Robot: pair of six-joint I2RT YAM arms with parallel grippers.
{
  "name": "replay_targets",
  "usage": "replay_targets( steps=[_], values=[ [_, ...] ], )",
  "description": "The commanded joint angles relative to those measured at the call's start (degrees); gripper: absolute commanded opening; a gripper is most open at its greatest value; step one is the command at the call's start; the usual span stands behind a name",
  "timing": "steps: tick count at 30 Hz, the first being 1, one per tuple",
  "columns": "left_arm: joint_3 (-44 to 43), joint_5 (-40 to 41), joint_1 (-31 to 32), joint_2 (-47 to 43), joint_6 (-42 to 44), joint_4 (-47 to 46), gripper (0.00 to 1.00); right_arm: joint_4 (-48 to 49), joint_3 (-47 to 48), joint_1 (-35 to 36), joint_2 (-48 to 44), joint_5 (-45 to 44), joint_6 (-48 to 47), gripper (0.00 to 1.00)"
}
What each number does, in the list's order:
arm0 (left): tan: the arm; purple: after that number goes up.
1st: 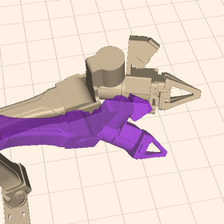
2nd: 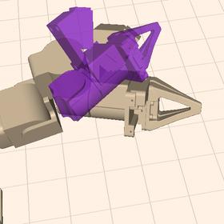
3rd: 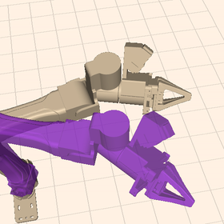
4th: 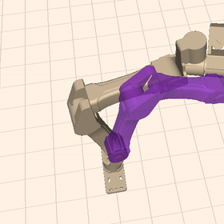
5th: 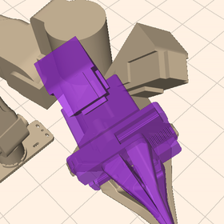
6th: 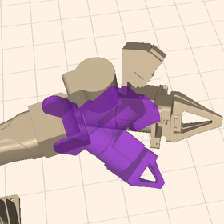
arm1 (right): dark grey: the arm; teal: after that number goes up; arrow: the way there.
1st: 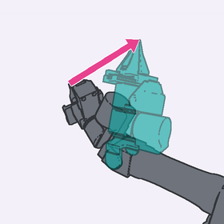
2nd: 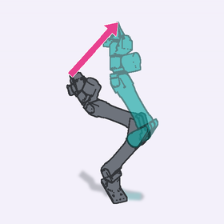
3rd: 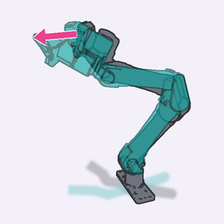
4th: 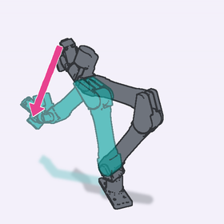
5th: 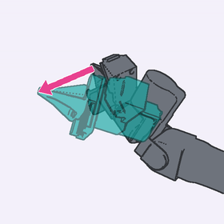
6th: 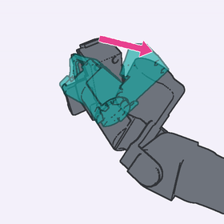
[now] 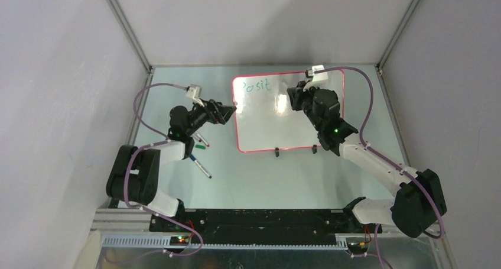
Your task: Write a sentence on the whiteboard
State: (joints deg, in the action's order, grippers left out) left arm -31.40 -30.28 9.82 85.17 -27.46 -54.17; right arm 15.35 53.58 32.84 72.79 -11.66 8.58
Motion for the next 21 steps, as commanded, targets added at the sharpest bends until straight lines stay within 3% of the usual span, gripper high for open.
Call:
replay_targets(
  steps=[1,11,15,21],
  values=[
    [-3.9,-5.1,-0.7,4.1,-2.4,-2.8,0.99,2.7,-0.2,-0.2,-1.3,0.6,0.4,0.0],
    [-7.1,-14.1,-3.5,14.5,-15.9,-17.1,0.99,3.0,-0.2,-0.2,-1.0,1.1,0.4,0.0],
    [-9.1,-16.4,-3.6,18.3,-19.7,-20.5,0.83,3.3,-0.1,0.0,-0.8,1.4,0.3,0.0],
    [-10.7,-18.5,-3.5,20.7,-23.3,-23.7,0.76,3.6,-0.1,0.1,-0.5,1.5,0.4,0.0]
  ],
)
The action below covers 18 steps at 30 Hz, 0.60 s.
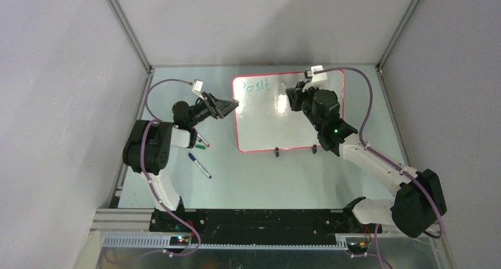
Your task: Write a sentence on the whiteboard
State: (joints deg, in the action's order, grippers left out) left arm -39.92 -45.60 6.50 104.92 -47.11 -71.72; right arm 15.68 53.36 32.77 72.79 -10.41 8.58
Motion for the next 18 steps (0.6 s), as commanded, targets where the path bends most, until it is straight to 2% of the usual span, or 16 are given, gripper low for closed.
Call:
replay_targets(
  steps=[1,5,9,11,14,18],
  values=[
    [-2.4,-3.4,-0.1,1.1,-3.9,-6.2,0.74,3.3,0.1,0.2,-0.5,0.3,0.3,0.0],
    [-3.6,-4.6,0.1,1.8,-4.1,-5.8,0.69,3.4,0.1,0.2,-0.5,0.2,0.3,0.0],
    [-4.6,-5.6,0.5,2.7,-4.3,-4.7,0.69,3.3,0.1,0.1,-0.5,0.2,0.4,0.0],
    [-5.2,-6.0,0.5,2.9,-3.9,-3.6,0.74,3.4,0.1,0.2,-0.5,0.2,0.4,0.0],
    [-5.4,-6.0,0.7,2.7,-2.6,-2.0,0.94,3.4,0.1,0.2,-0.4,0.2,0.3,0.0],
    [-5.5,-5.3,0.9,1.7,0.2,2.4,0.99,3.4,0.0,0.2,-0.3,0.3,0.4,0.0]
  ],
)
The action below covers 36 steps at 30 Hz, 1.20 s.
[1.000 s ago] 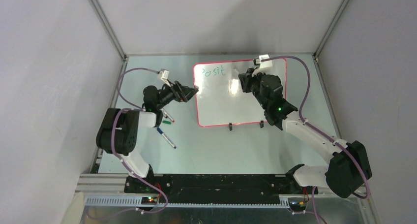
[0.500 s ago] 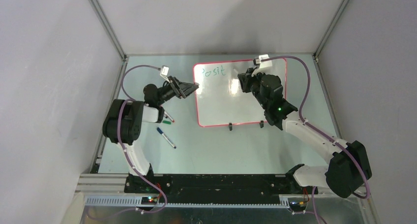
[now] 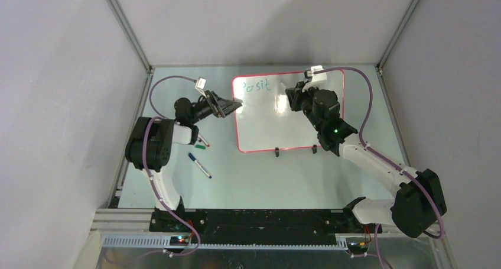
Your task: Write a sentence on the whiteboard
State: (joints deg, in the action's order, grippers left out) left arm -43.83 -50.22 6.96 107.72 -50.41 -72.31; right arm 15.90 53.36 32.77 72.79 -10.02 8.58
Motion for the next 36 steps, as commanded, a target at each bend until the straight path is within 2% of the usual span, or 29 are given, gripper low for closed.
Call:
replay_targets(
  steps=[1,10,21,26,36],
  values=[
    [-1.6,-0.5,0.5,-1.7,4.0,4.5,0.99,3.2,0.1,0.2,-0.3,-0.2,0.4,0.0],
    [-1.9,0.4,1.8,-4.7,10.6,12.1,0.98,3.4,0.1,0.2,0.0,0.0,0.5,0.0],
    [-0.3,-1.0,2.1,-5.8,9.6,7.1,0.71,4.2,0.1,0.3,0.6,0.6,0.6,0.0],
    [-0.5,-1.2,2.1,-5.7,9.3,6.7,0.53,4.2,0.1,0.4,0.6,0.7,0.6,0.0],
    [-0.9,-0.8,2.2,-5.4,10.0,8.7,0.34,4.2,0.0,0.5,0.7,0.5,0.5,0.0]
  ],
)
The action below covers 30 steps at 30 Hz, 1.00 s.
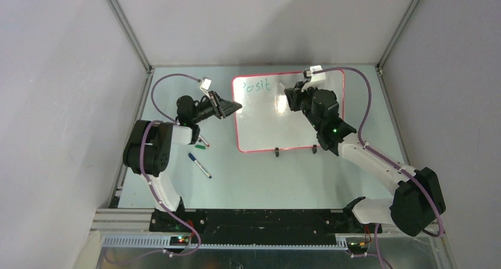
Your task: Write a sentence on the whiteboard
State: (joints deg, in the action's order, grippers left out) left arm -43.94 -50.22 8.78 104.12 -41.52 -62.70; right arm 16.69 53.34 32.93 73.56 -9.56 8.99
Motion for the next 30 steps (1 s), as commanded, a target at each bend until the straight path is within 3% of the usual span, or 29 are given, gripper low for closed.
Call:
replay_targets(
  steps=[1,8,20,30],
  values=[
    [-0.8,-0.7,0.3,-1.8,1.1,-0.8,0.33,3.4,0.0,0.3,-0.1,0.0,0.1,0.0],
    [-0.9,-0.1,0.3,-2.0,1.9,0.7,0.24,3.5,0.1,0.2,-0.1,0.3,0.2,0.0],
    [-1.0,0.4,0.3,-2.1,2.4,1.7,0.0,3.8,0.1,0.3,0.1,0.4,0.2,0.0],
    [-1.2,1.4,0.7,-3.0,4.8,4.7,0.0,3.7,0.1,0.3,0.0,0.4,0.4,0.0]
  ],
)
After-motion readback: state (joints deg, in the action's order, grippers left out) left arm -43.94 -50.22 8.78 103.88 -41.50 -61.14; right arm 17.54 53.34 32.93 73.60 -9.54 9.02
